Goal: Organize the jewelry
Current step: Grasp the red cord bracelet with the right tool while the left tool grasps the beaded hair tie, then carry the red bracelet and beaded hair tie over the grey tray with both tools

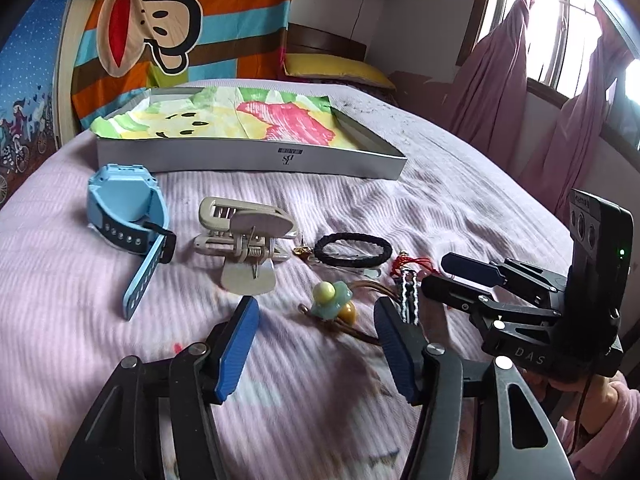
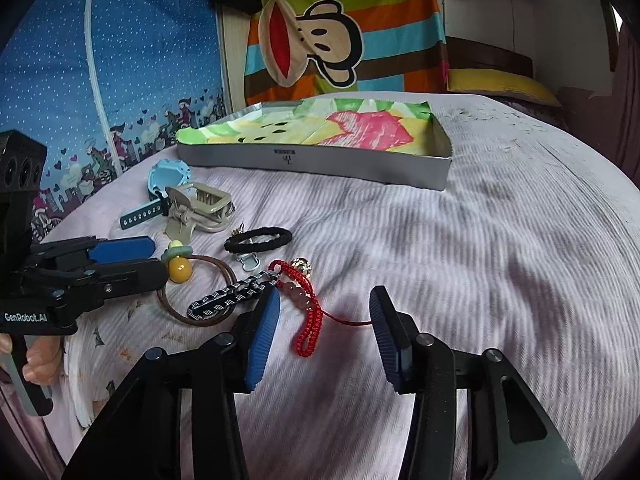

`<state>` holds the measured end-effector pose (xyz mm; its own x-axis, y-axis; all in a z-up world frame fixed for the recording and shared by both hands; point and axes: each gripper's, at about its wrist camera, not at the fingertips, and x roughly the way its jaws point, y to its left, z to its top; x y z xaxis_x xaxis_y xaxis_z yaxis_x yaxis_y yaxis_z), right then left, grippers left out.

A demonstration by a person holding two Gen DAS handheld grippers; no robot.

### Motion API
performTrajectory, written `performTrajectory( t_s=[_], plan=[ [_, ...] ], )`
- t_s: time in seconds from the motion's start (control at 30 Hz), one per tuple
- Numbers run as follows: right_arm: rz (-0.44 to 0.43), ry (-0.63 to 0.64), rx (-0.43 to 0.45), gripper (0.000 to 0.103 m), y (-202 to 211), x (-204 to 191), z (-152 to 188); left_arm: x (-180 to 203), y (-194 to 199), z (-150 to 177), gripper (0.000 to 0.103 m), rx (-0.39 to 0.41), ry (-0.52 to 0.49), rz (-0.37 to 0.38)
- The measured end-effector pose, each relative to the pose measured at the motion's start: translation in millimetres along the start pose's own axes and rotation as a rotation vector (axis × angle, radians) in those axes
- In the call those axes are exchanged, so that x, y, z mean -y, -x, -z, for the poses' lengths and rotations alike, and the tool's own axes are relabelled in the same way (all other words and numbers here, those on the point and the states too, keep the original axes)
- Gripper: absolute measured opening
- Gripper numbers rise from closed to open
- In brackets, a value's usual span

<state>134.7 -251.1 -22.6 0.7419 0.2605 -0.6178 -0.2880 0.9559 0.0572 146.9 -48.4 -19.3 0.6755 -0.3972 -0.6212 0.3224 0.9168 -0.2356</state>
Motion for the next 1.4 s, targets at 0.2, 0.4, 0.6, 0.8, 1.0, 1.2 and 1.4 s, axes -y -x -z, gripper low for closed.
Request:
performTrajectory(
  t_s=[0.2,0.4,0.6,0.8,1.0,1.2,1.4],
  plan=[
    [-0.004,0.006,-0.031,0.033,-13,0,0,-5,-9,-2,0.045,-0.018,0.003,0.003],
    [-0.022,0.003,-0.037,0.025,-17,0,2,-5,-11,0,0.024,-0.025,0.0,0.023],
    [-0.048,-0.002,-0.03,0.01,-16,-2,7,-4,-5,4,0.022,-0.005,0.001,0.021],
    [-0.071,-0.015,0.026,0.007,0,-1,11,-4,15,6,0.021,0.028,0.037,0.023],
    [-0.057,0.0,0.114,0.007,23,-6,7,6,43,6,0.021,0.084,0.019,0.009],
    [-0.062,-0.006,0.182,0.007,43,-7,1,12,60,-4,0.021,0.13,0.007,-0.029],
    [-0.058,-0.001,0.218,0.007,54,-12,-6,16,72,-29,0.021,0.171,-0.005,-0.093]
  ],
)
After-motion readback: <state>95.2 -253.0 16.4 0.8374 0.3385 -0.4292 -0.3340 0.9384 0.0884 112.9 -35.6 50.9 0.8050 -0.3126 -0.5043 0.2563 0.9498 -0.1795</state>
